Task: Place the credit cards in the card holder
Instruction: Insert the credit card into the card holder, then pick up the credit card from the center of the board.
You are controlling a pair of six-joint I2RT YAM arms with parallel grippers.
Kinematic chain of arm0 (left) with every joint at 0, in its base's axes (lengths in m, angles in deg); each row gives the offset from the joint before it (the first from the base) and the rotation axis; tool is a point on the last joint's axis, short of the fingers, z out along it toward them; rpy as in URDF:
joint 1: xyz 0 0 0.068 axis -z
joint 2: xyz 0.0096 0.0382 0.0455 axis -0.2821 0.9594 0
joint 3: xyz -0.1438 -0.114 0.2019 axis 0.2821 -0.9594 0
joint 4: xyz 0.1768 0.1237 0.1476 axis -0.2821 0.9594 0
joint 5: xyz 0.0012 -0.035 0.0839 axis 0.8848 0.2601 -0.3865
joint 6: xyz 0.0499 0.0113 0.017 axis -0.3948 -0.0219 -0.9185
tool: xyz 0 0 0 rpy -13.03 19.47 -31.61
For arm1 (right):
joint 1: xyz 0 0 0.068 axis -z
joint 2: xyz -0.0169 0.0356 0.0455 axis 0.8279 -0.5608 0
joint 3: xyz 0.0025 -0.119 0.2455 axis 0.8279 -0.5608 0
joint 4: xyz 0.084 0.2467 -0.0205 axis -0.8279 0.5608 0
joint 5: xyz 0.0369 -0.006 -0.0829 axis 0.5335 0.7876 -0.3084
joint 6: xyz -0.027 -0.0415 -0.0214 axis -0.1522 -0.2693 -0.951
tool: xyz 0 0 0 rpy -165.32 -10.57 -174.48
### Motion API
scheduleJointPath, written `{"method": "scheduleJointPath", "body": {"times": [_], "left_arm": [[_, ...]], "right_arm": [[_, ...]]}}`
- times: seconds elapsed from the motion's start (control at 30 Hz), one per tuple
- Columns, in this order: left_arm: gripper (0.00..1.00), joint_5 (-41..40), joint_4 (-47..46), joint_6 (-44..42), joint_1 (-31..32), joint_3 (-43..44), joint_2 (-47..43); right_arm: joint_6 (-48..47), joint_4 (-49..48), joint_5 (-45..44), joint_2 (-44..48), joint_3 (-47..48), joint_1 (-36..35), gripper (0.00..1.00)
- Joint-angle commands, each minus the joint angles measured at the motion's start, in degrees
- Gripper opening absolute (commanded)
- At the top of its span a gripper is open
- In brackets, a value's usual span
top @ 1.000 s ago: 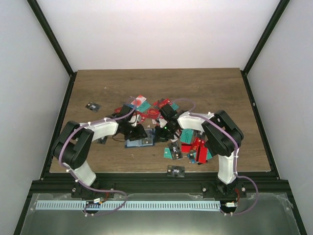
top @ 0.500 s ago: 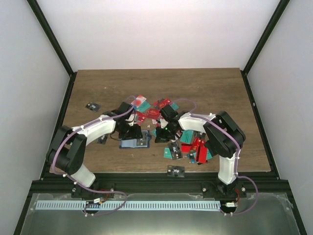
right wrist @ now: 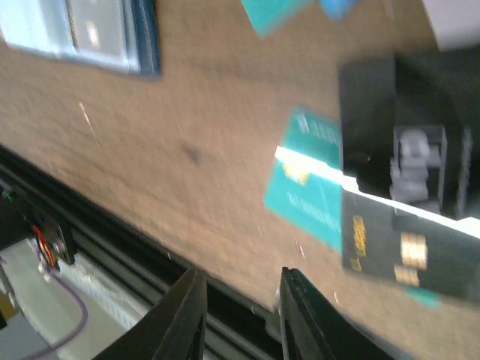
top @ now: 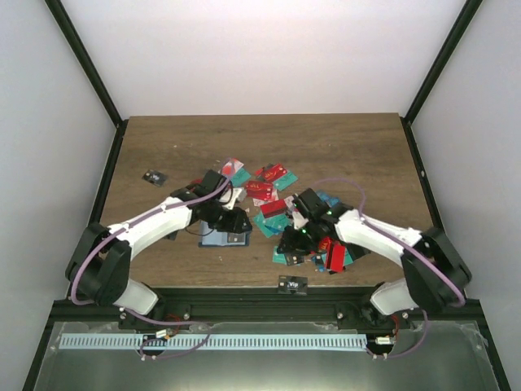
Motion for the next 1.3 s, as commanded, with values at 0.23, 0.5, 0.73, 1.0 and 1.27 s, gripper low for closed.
{"method": "scheduleJointPath", "body": {"times": [0.23, 0.5, 0.73, 1.0, 1.27], "left_arm": [[0.30, 11.9, -6.5, -4.3, 16.1, 2.8, 5.4], [0.22, 12.6, -4.5, -7.9, 22.9, 6.3, 11.8], [0.20, 12.1, -5.2, -8.6, 25.1, 6.6, 15.5], [0.18, 11.6, -7.5, -8.4, 25.4, 5.3, 18.6], [0.17, 11.6, -8.8, -8.5, 25.4, 4.3, 21.5]], "right_arm": [[11.6, 9.7, 5.6, 22.2, -16.8, 0.2, 0.58], [15.3, 7.9, 6.8, 26.7, -24.5, 0.2, 0.63], [17.5, 1.4, 7.5, 26.4, -27.7, 0.2, 0.64], [19.5, -7.1, 6.7, 22.9, -30.8, 0.2, 0.61], [20.0, -14.6, 6.6, 20.8, -33.8, 0.2, 0.52]]}}
